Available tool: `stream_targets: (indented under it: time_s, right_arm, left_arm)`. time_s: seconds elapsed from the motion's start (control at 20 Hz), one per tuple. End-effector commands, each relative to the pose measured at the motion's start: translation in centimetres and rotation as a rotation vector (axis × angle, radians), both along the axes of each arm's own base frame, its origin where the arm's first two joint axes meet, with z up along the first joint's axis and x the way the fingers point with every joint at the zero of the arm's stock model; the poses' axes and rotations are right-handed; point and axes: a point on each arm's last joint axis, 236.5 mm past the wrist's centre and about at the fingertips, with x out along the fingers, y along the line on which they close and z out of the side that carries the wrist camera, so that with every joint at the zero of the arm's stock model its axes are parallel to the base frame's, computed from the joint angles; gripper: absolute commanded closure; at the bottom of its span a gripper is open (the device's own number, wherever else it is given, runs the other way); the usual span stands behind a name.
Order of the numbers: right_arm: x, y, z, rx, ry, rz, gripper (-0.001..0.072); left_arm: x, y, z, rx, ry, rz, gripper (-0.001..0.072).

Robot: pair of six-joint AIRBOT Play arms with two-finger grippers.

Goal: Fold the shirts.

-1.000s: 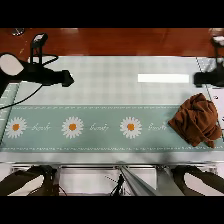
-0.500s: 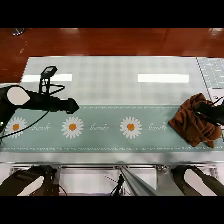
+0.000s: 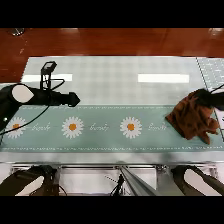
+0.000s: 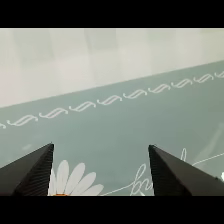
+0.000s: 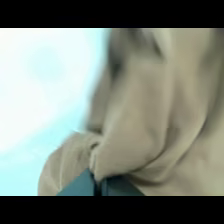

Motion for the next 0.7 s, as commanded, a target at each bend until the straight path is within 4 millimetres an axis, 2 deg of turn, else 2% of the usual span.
stream_targets:
  time_s: [0.0,0.1,0.2,0.3,0.4,0.5,0.6,0.65]
  right_arm:
    - [3.2,2.9,15.0,-0.102,-0.354,0.120,0.0688]
    - [2.6,5.6,23.9,-0.167,-0.551,0.185,0.0688]
    - [0.8,8.4,31.4,-0.211,-0.725,0.246,0.0688]
    - [-1.5,11.0,37.1,-0.231,-0.858,0.303,0.0688]
    - [-3.5,13.4,40.6,-0.230,-0.940,0.367,0.0688]
    - [-5.0,15.7,42.8,-0.212,-1.001,0.431,0.0688]
    - [-6.1,18.1,43.6,-0.178,-1.032,0.504,0.0688]
    - [-6.4,19.4,43.1,-0.156,-1.017,0.549,0.0688]
  left_arm:
    - [0.0,0.8,3.5,-0.005,0.008,-0.010,0.0004]
    - [-0.6,1.2,6.8,-0.010,-0.035,-0.020,0.0005]
    - [-1.7,1.4,10.0,-0.020,-0.130,-0.019,0.0005]
    - [-3.4,1.6,12.1,-0.029,-0.203,-0.019,0.0005]
    - [-5.1,1.8,13.0,-0.034,-0.247,-0.019,0.0005]
    - [-6.3,1.9,13.0,-0.041,-0.261,-0.012,0.0005]
    - [-7.0,2.0,12.7,-0.050,-0.258,0.001,0.0005]
    - [-7.1,2.0,12.5,-0.049,-0.255,0.001,0.0005]
